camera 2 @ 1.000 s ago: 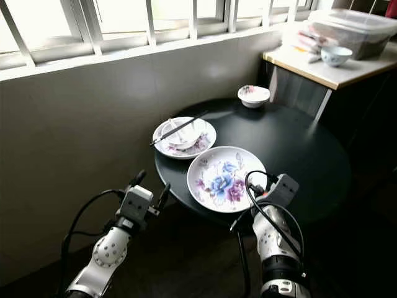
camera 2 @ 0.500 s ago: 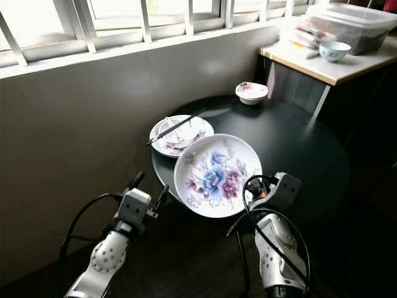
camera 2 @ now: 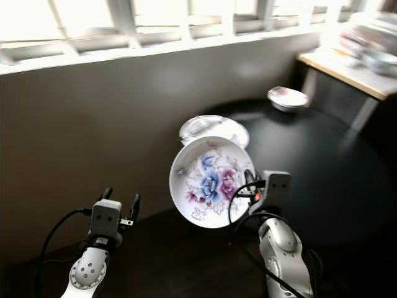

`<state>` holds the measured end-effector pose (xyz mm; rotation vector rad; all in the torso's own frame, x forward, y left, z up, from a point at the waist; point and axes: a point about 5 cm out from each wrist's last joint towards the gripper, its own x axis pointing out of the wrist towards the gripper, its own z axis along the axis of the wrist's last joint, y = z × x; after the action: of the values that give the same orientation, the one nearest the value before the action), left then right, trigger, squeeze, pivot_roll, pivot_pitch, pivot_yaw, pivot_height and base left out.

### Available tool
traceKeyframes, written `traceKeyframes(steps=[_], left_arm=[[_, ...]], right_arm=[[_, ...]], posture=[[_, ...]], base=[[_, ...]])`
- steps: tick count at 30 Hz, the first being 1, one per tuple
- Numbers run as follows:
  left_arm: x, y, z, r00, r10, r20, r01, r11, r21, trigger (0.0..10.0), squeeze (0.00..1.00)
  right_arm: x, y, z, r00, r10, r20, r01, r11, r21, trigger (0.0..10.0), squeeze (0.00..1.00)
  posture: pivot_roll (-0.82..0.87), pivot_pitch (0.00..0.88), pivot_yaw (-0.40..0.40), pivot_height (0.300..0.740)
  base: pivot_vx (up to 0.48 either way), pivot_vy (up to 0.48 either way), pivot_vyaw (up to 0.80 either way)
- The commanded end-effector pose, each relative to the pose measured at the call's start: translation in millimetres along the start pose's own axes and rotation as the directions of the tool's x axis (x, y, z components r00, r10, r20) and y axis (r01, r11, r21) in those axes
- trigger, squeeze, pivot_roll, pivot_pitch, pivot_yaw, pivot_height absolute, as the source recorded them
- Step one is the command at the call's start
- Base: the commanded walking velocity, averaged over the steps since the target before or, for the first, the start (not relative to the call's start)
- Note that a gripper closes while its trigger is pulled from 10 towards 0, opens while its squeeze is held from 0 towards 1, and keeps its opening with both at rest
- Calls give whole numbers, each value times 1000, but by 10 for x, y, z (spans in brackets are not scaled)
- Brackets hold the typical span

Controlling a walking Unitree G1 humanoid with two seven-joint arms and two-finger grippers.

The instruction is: Kitchen organization

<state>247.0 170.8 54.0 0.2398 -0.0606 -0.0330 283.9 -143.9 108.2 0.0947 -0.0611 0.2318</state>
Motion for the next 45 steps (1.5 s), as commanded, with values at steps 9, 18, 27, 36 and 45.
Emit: traceKeyframes(steps=[9,18,27,36,45], left_arm=[[12,9,3,1000,11,-14,-11,1000,-2,10000,0],[23,-56,-6,999,-27,-30,28,999,25,10000,0],[32,-129,-49,994,-89,-67,93,994,59,10000,0],[51,-154,-9,993,-106,-47,110,991,80,10000,0],[183,-107,286,992,-54,114,47,997,66,10000,0]], right_arm=[[17,91,-51,997,81,10,-79,990,-116,0,0],[-29,49,-214,996,77,-51,-85,975,-205,0,0],[-61,38,-345,992,58,-111,-88,954,-285,0,0],[-25,29,-317,996,38,-77,-61,947,-316,0,0],[125,80,-38,996,22,86,11,931,-365,0,0]], posture=[[65,0,-19,740],[65,0,-22,740],[66,0,-21,740],[69,0,-21,740],[67,0,-21,740]], base=[[0,373,800],[0,0,800],[0,0,800],[0,0,800],[0,0,800]])
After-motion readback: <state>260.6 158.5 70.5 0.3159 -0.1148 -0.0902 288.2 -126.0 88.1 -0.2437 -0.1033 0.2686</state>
